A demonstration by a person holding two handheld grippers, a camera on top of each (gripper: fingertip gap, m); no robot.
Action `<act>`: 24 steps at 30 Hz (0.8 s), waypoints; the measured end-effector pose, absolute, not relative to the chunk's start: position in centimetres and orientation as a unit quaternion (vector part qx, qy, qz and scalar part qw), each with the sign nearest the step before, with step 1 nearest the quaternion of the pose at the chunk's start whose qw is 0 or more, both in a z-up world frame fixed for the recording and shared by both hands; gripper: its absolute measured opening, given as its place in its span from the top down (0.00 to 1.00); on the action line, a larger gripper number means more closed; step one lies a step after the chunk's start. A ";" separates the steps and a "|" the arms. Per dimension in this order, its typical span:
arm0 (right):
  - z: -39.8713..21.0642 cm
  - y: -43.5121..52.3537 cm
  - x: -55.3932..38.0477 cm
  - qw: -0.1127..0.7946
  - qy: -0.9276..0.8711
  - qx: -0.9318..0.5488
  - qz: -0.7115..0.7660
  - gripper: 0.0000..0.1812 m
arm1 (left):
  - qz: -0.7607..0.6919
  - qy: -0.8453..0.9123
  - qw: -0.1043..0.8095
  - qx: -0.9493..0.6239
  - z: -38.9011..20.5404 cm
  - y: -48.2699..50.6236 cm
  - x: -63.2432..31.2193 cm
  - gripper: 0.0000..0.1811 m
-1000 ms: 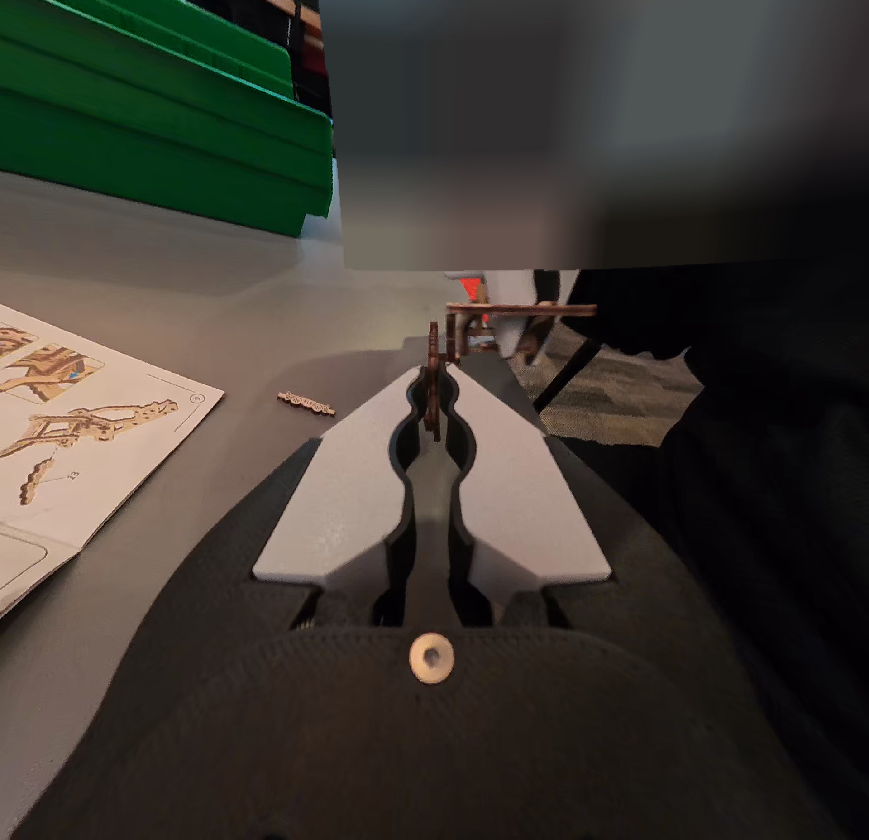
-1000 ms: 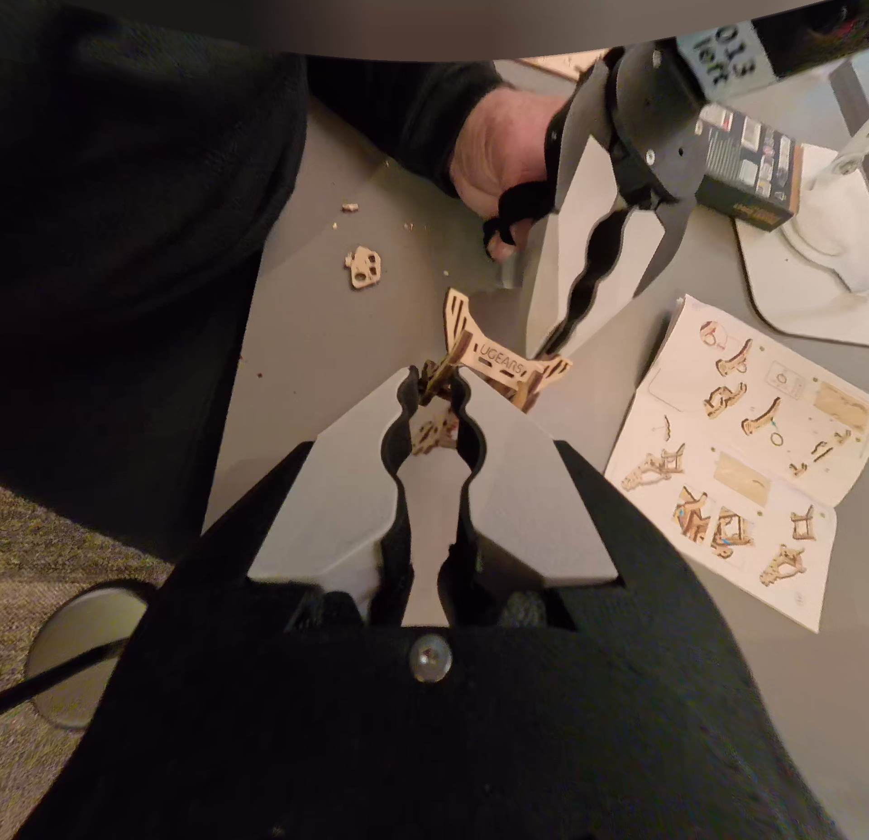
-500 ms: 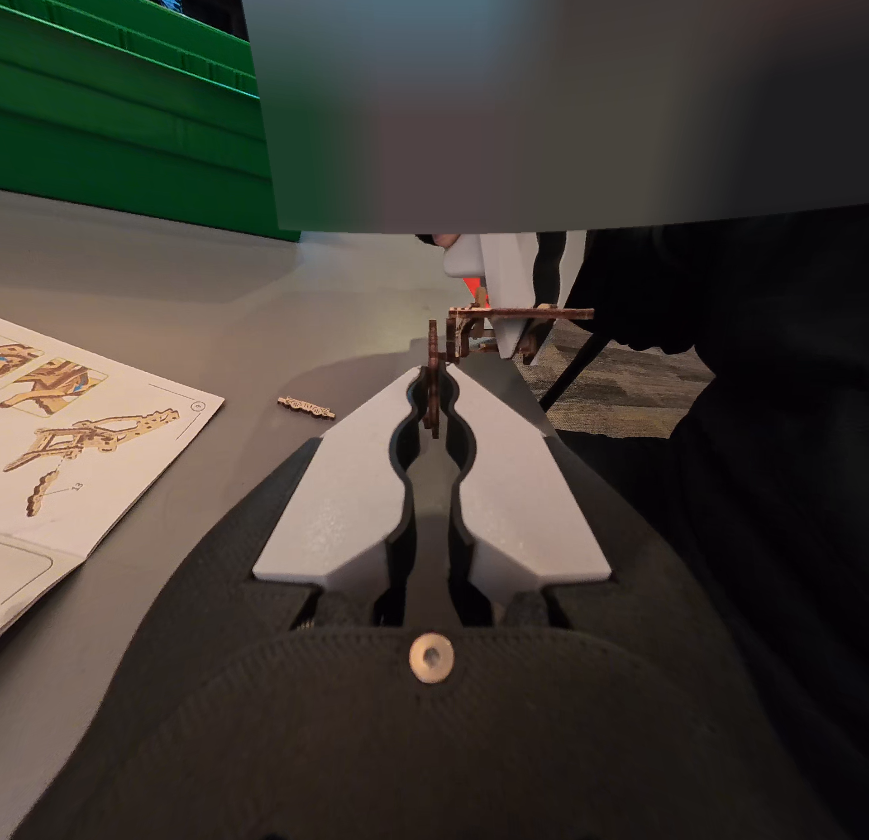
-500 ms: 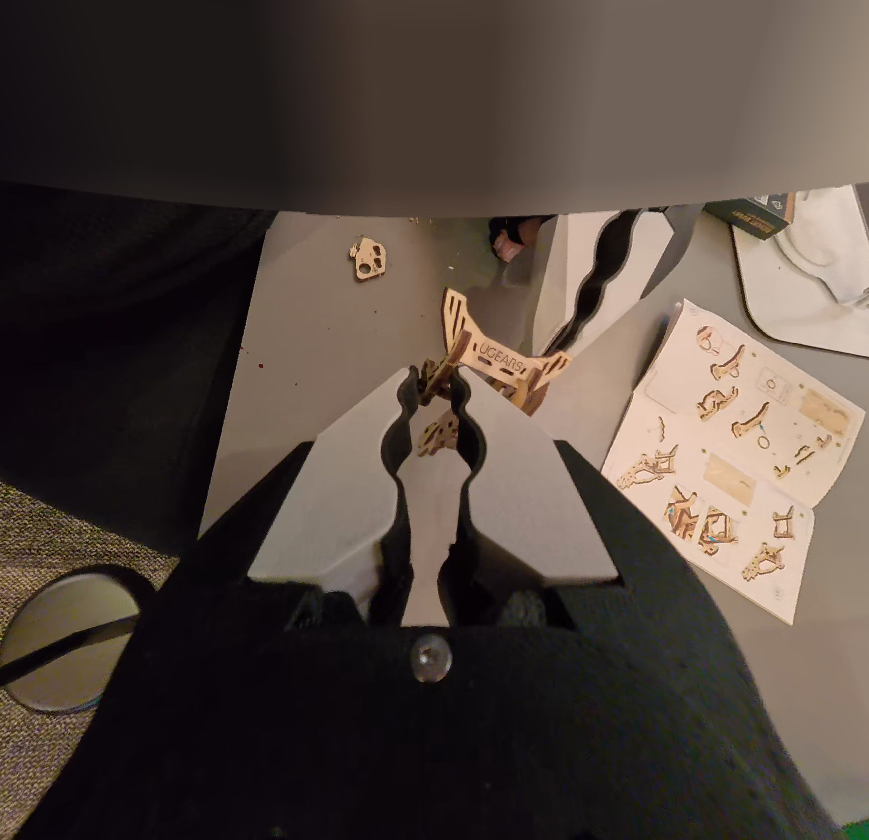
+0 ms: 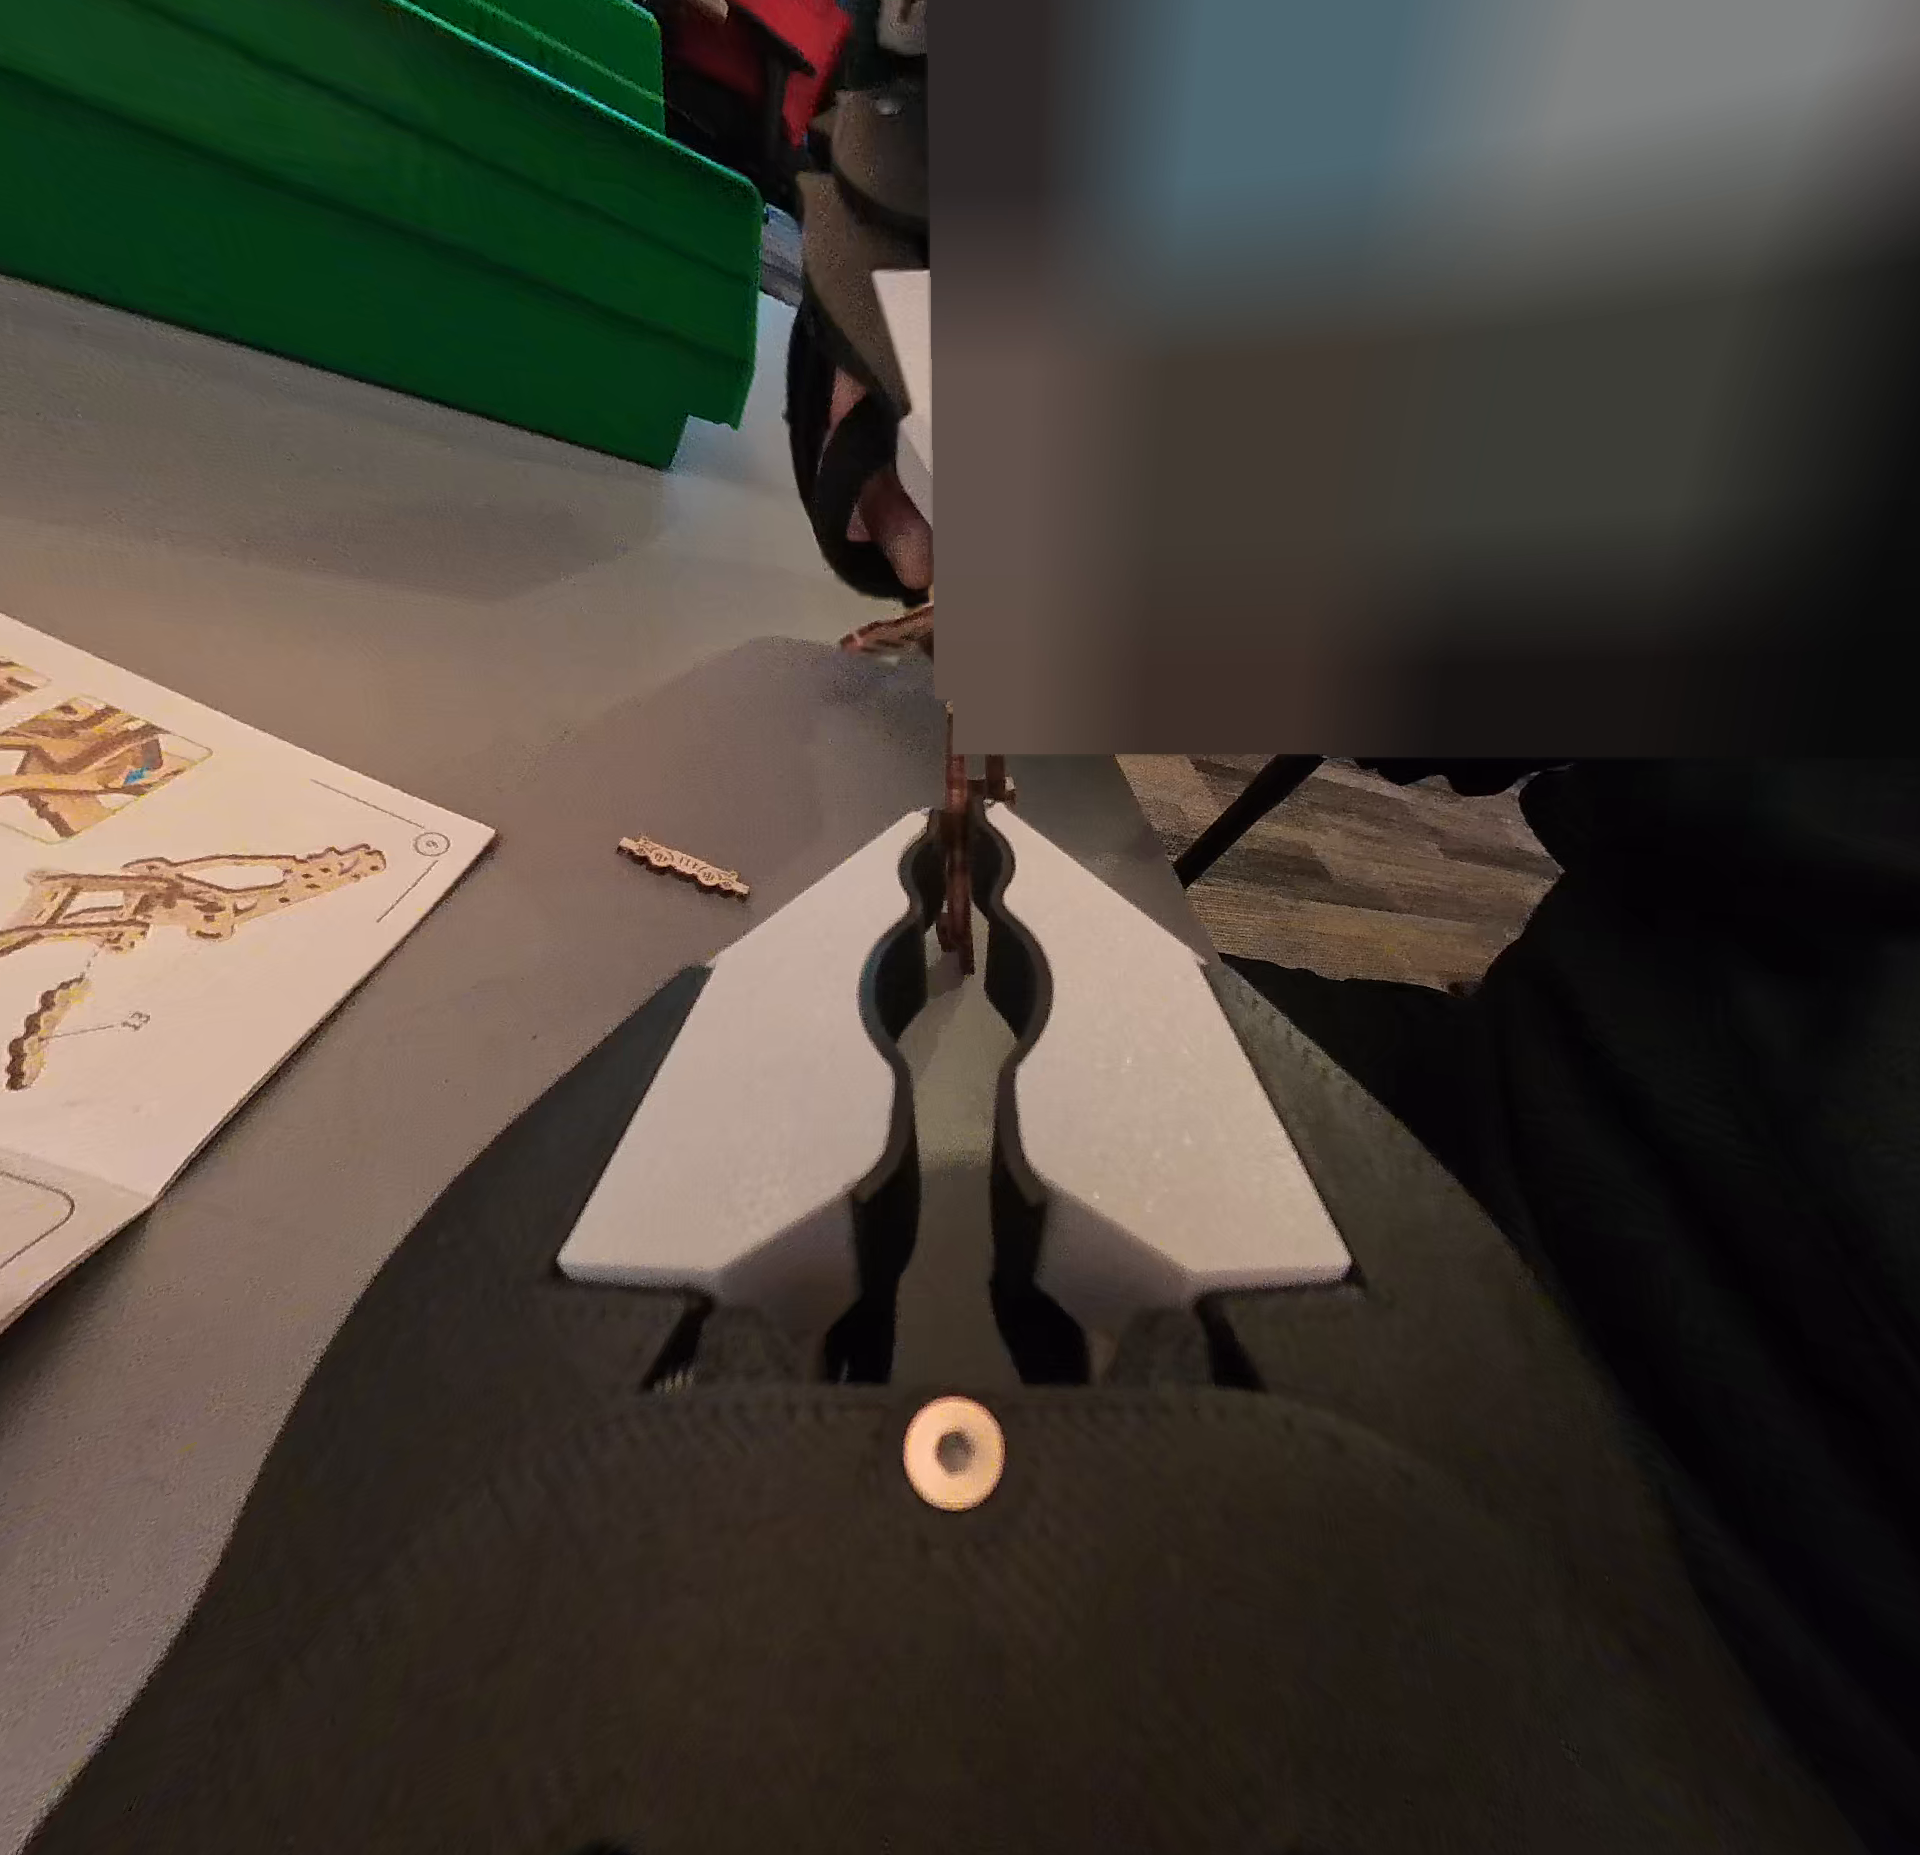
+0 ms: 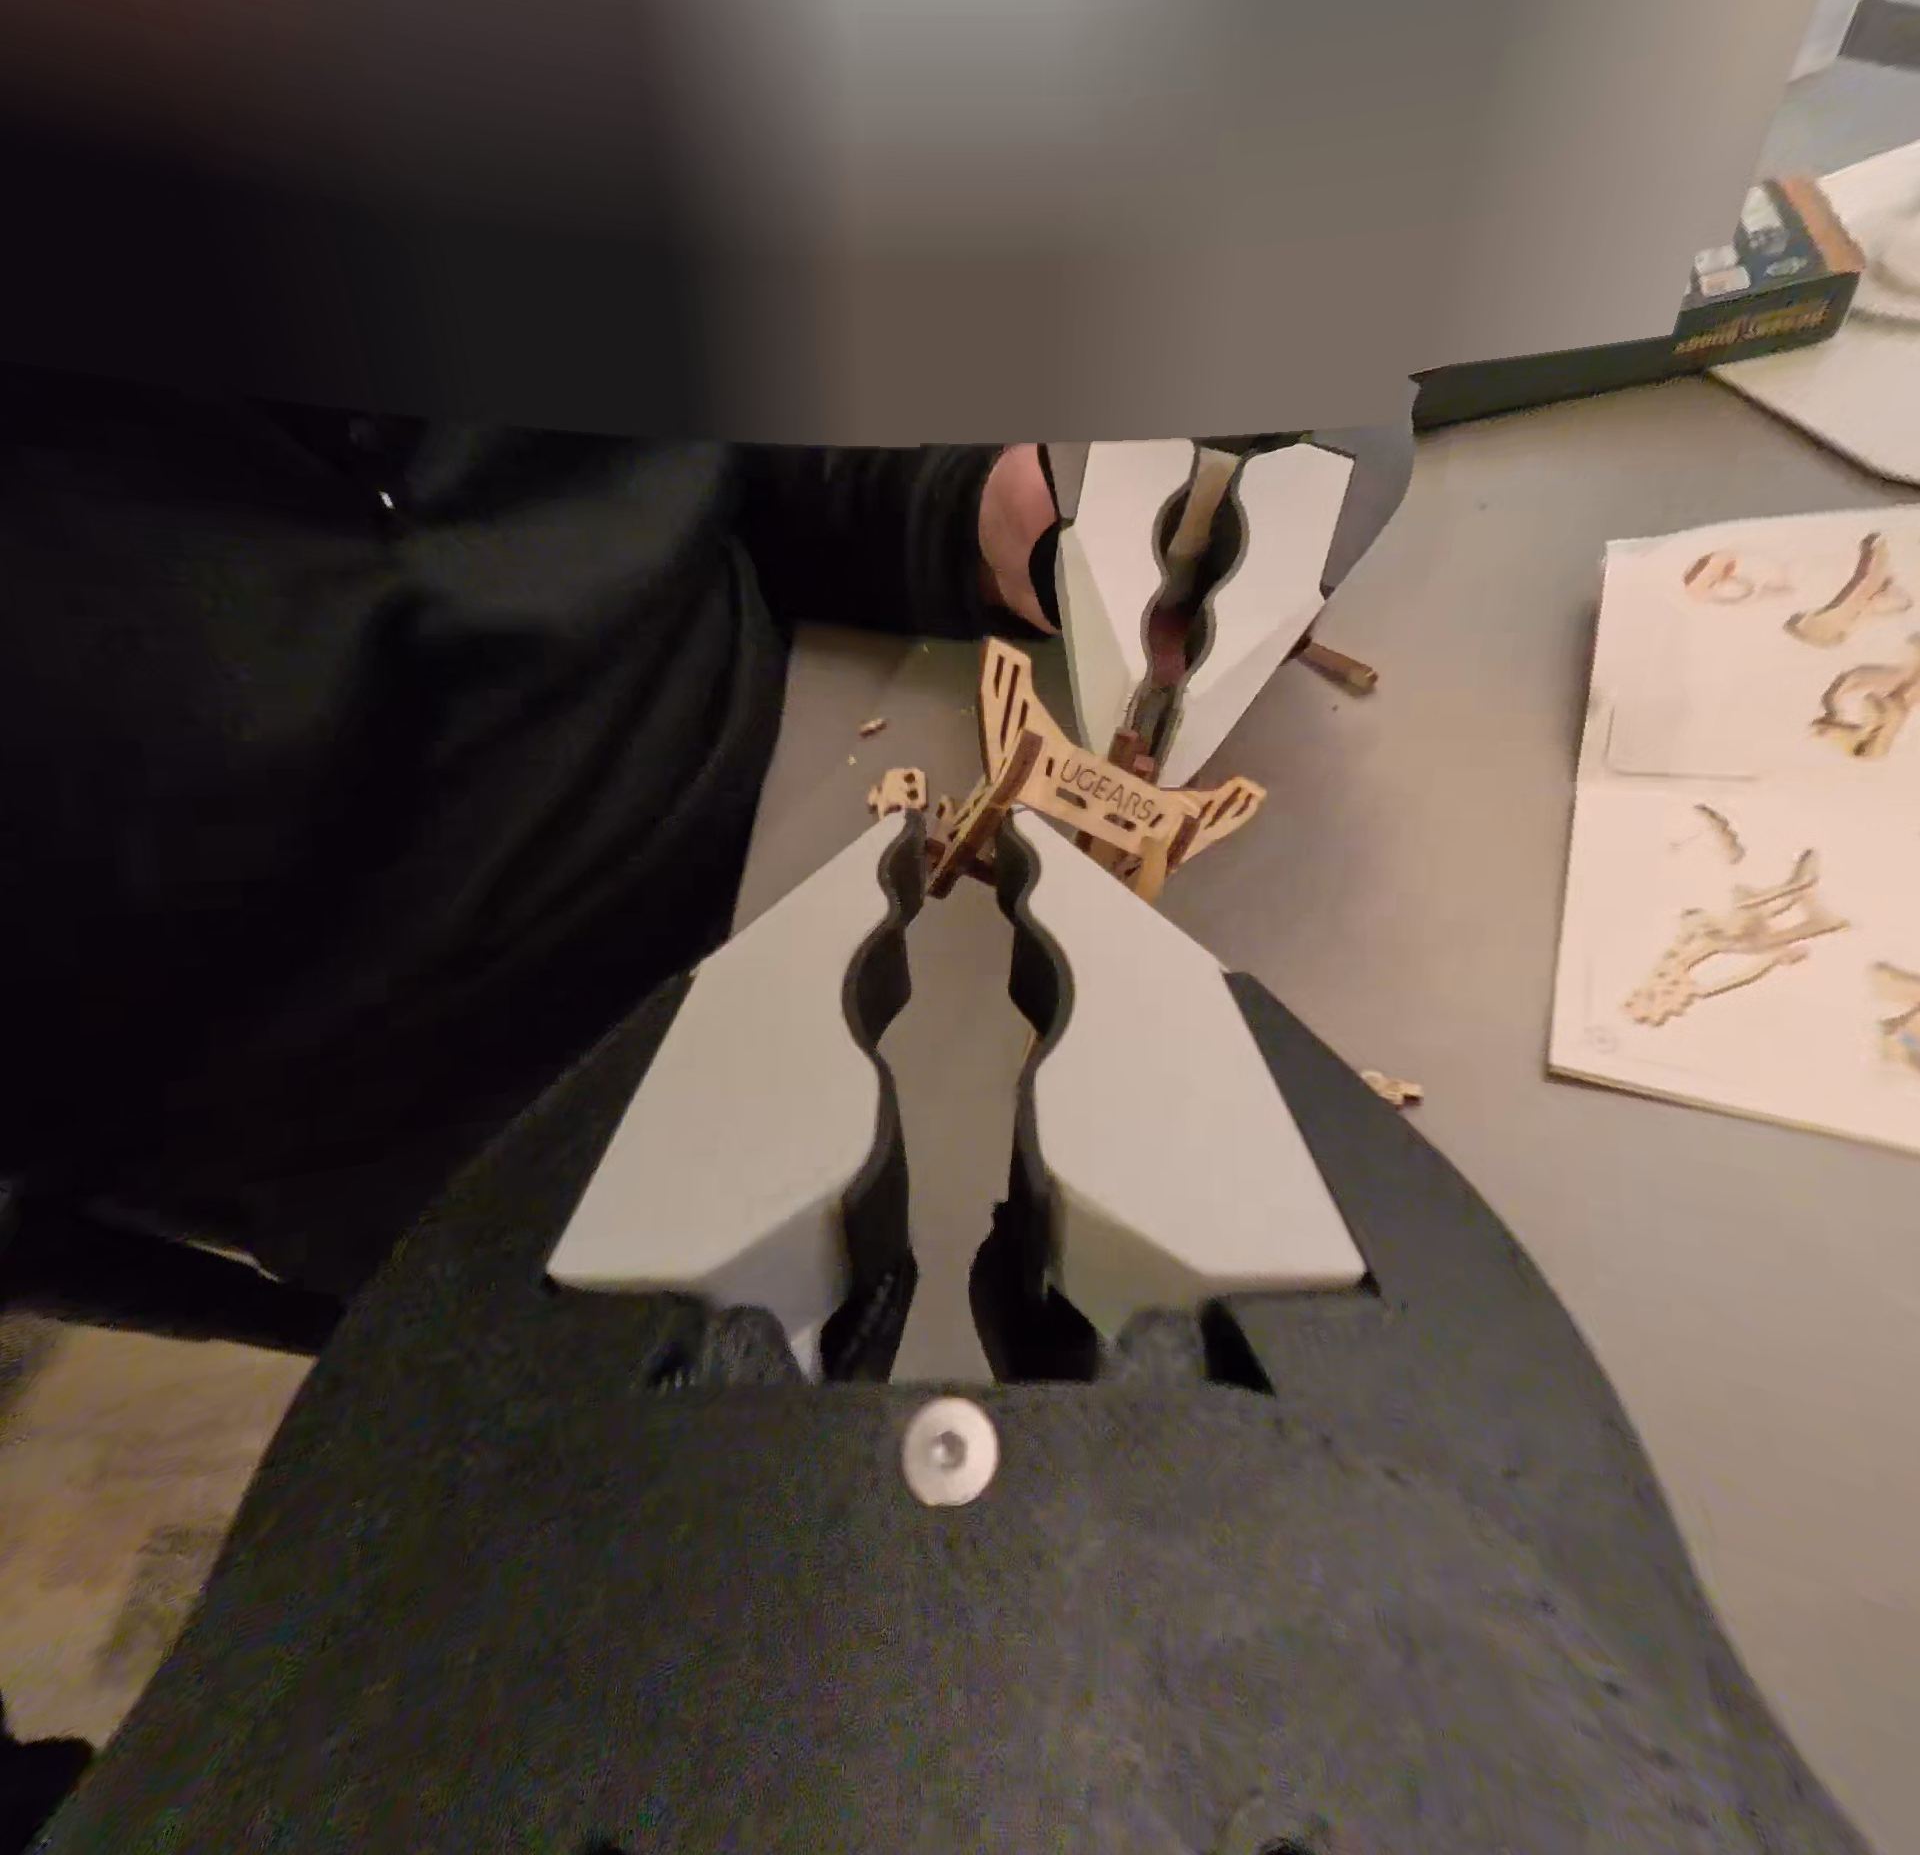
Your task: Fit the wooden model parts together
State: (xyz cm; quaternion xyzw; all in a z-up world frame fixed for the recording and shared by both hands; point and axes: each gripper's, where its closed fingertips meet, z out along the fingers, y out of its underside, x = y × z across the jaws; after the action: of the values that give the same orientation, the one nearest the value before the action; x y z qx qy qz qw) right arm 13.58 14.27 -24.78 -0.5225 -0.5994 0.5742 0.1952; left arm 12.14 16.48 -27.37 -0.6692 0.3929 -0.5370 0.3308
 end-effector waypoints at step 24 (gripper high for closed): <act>-23.8 18.2 11.9 0.211 -0.336 -0.580 0.712 0.95 | -0.589 0.273 0.287 -0.704 -27.7 18.8 11.3 0.99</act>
State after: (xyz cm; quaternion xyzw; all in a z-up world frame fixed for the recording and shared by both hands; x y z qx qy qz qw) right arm 11.88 18.21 -23.84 -0.5795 -0.3360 0.7120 0.2106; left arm 11.26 18.79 -27.66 -0.7043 0.2728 -0.5894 0.2867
